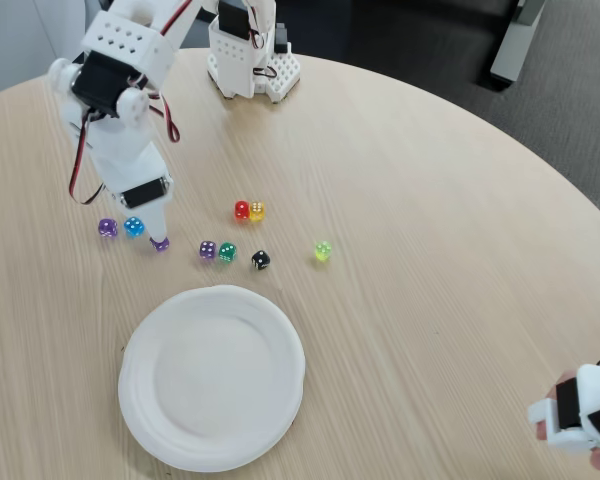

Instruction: Pick a purple dice and put it in the plate.

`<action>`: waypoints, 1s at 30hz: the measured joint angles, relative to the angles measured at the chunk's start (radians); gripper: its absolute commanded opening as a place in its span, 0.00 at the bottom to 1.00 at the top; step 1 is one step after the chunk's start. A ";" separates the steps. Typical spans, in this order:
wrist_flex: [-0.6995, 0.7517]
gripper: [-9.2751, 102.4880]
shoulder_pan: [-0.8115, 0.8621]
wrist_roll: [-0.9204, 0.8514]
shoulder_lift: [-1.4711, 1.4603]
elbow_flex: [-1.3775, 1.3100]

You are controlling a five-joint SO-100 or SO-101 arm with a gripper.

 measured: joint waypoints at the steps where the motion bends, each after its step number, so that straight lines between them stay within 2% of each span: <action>1: 0.000 0.23 0.000 0.000 0.000 0.000; 19: 0.011 0.23 0.000 0.057 0.002 -0.002; 30: 0.167 0.23 0.000 0.051 0.002 -0.003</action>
